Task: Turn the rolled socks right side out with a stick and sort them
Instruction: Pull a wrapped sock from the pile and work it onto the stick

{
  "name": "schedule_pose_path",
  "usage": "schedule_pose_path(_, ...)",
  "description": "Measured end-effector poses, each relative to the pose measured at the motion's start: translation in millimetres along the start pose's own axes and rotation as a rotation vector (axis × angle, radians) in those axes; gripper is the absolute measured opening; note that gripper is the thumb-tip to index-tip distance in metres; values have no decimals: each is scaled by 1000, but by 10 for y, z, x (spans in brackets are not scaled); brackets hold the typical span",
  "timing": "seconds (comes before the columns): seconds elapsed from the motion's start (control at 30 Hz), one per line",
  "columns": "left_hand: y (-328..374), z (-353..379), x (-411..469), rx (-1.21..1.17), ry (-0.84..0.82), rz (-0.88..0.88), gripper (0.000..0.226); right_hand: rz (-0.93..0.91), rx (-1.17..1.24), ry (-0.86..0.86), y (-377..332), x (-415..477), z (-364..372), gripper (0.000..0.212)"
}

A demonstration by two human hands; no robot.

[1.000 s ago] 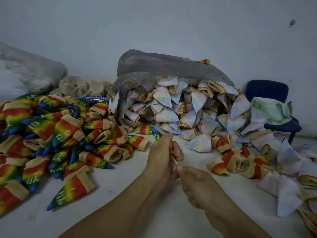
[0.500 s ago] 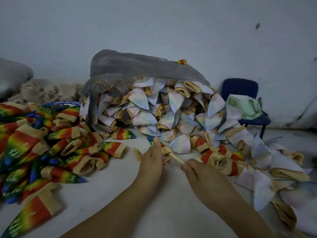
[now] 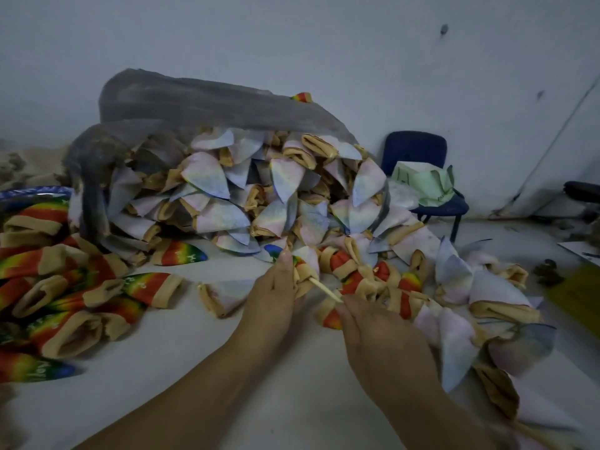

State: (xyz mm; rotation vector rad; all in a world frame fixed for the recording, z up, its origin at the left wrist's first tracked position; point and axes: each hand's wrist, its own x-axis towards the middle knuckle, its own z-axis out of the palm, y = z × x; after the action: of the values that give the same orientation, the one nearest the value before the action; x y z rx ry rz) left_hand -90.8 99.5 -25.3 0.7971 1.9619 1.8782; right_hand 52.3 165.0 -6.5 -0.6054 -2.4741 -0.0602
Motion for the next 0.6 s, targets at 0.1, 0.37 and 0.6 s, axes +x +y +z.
schedule_pose_path(0.1,110,29,-25,-9,-24,60,66,154,402,-174,83,50,41,31)
schedule_pose_path(0.37,168,-168,-145,-77,-75,25,61,315,985,-495,119,73,33,41)
schedule_pose_path(0.6,93,-180,13,-418,-15,-412,31,-46,254,-239,265,99,-61,28)
